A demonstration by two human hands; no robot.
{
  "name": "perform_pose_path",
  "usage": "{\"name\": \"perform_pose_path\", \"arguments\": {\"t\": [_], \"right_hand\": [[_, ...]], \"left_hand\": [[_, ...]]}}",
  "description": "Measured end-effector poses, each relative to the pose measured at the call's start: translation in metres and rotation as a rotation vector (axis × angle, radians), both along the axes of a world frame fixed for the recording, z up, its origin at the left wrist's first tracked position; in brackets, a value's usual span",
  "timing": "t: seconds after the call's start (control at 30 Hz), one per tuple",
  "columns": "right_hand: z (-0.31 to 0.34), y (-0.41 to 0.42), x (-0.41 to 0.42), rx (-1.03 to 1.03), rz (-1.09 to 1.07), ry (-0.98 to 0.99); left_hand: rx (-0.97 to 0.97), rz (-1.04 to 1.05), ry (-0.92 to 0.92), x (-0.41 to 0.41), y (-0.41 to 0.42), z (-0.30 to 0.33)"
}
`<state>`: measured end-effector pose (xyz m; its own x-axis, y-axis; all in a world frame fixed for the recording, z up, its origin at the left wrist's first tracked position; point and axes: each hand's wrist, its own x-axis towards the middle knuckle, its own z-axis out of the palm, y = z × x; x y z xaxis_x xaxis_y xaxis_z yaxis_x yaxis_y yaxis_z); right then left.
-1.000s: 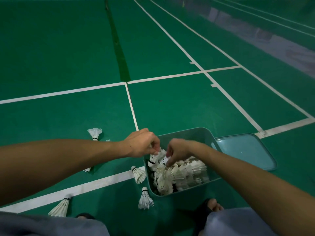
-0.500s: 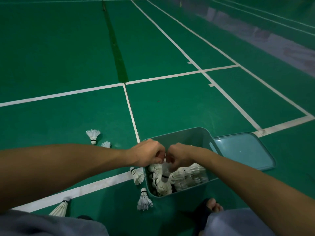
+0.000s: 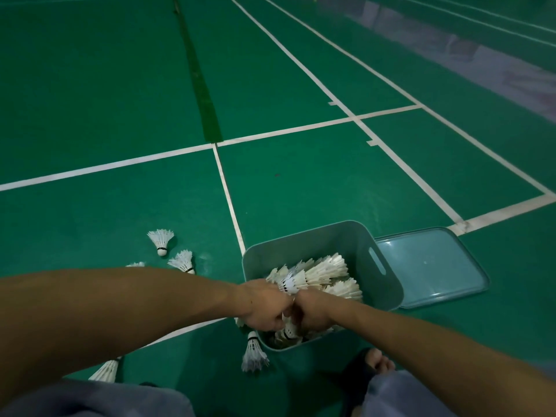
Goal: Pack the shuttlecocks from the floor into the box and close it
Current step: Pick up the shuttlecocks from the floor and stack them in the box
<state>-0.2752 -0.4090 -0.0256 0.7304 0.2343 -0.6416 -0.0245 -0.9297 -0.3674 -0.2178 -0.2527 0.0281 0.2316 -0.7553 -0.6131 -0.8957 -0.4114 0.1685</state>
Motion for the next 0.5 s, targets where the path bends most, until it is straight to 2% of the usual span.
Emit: {"name": "perform_pose_path", "arguments": {"t": [0.17, 0.3, 0.4, 0.5], "right_hand": [[-0.012, -0.005, -0.009, 0.174, -0.168, 0.103], [-0.002, -0.015, 0.000, 0.255, -0.205, 0.210], [0.011, -0.022, 0.012, 0.235, -0.181, 0.220], [0.032, -0.022, 0.028, 0.202, -0.104, 0.144]], "left_hand": [[-0.089, 0.111, 0.059, 0.009, 0.004, 0.008], [-0.208, 0.228, 0.106, 0.020, 0.015, 0.017], [-0.293, 0.323, 0.097, 0.027, 0.029, 0.024], [-0.370, 0.399, 0.070, 0.037, 0.049, 0.030]]}}
